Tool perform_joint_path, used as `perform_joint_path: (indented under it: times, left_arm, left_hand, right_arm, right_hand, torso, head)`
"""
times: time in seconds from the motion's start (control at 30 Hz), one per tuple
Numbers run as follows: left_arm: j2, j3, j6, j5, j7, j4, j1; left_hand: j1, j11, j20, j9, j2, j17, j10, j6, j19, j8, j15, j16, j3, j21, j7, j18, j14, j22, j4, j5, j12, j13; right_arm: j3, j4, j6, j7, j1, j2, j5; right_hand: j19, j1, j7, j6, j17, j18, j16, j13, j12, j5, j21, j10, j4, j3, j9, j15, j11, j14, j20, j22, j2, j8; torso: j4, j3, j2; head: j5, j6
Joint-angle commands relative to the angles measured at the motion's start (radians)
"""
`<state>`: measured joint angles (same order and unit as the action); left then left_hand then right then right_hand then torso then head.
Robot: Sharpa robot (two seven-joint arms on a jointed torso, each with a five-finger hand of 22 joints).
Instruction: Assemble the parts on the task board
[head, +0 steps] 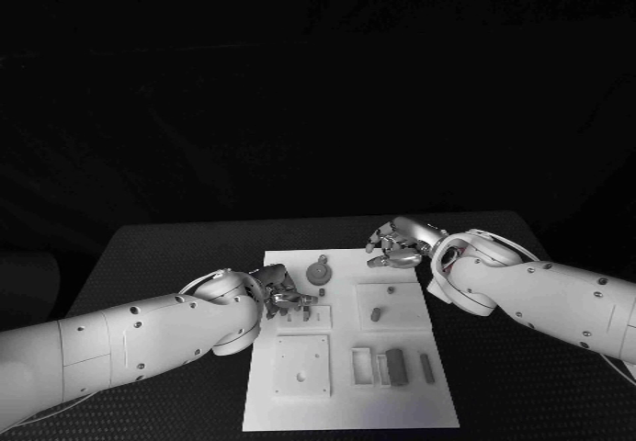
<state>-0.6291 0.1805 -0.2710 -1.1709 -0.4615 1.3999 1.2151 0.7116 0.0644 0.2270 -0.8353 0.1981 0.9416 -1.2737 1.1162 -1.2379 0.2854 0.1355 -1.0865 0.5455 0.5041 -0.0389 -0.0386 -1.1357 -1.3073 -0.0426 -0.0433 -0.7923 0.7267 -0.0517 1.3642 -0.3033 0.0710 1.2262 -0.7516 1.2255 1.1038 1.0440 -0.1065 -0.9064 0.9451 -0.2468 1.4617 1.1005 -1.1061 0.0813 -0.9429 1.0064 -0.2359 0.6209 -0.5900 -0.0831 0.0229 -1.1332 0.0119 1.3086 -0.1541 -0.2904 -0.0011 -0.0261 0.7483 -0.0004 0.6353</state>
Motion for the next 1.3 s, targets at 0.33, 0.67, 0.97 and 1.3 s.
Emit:
perform_joint_path:
  times: [0.33,0.67,0.97,1.3]
  left_arm:
    - [0.024,-0.003,0.135,0.017,-0.018,-0.022,0.004]
    - [0.046,-0.003,0.130,0.019,-0.013,-0.053,0.006]
    - [0.060,-0.003,0.142,0.029,-0.011,-0.074,0.009]
    - [0.075,-0.002,0.156,0.055,-0.009,-0.096,0.011]
  left_hand:
    - [0.045,0.000,0.002,-0.011,-0.094,-0.022,0.016,-0.005,0.012,-0.015,0.000,-0.022,-0.053,-0.001,-0.006,-0.008,0.020,-0.022,0.088,-0.005,-0.011,-0.007]
    - [0.042,-0.001,0.002,-0.012,-0.115,-0.030,0.019,-0.005,0.015,-0.019,-0.001,-0.026,-0.060,-0.002,-0.007,-0.008,0.025,-0.022,0.106,-0.005,-0.013,-0.010]
    - [0.037,-0.001,0.002,-0.012,-0.125,-0.034,0.019,-0.004,0.015,-0.021,-0.001,-0.029,-0.062,-0.002,-0.007,-0.007,0.026,-0.021,0.110,-0.005,-0.014,-0.011]
    - [0.044,-0.001,0.002,-0.014,-0.148,-0.042,0.021,-0.003,0.015,-0.024,0.000,-0.034,-0.058,-0.003,-0.007,-0.007,0.028,-0.022,0.134,-0.006,-0.017,-0.014]
  right_arm:
    - [0.000,-0.003,0.016,-0.009,-0.001,0.002,0.000]
    - [0.000,-0.004,0.016,-0.009,-0.001,0.003,0.000]
    - [0.000,-0.006,0.017,-0.010,-0.001,0.006,0.000]
    - [0.000,-0.007,0.017,-0.009,-0.001,0.006,0.000]
  right_hand:
    - [-0.006,0.001,-0.026,-0.019,-0.002,-0.015,-0.006,-0.002,0.002,-0.002,0.006,-0.007,0.003,-0.003,0.001,-0.001,-0.001,0.006,-0.001,0.016,0.012,0.004]
    - [-0.006,0.001,-0.026,-0.019,-0.002,-0.015,-0.006,-0.002,0.002,-0.002,0.006,-0.007,0.003,-0.003,0.001,-0.001,-0.001,0.006,-0.001,0.016,0.013,0.004]
    - [-0.006,0.001,-0.026,-0.019,-0.002,-0.015,-0.006,-0.002,0.002,-0.002,0.006,-0.007,0.003,-0.004,0.001,-0.001,-0.001,0.006,-0.001,0.016,0.013,0.004]
    - [-0.006,0.001,-0.026,-0.019,-0.002,-0.015,-0.006,-0.003,0.002,-0.002,0.006,-0.007,0.003,-0.004,0.001,-0.001,-0.001,0.006,-0.001,0.016,0.013,0.004]
  torso:
    - [0.0006,0.0006,0.000]
    - [0.0000,0.0004,0.000]
    - [-0.0003,0.0002,0.000]
    - [0.0010,0.0002,0.000]
  head:
    - [-0.002,0.002]
    - [-0.001,0.002]
    - [-0.002,0.003]
    - [-0.005,0.004]
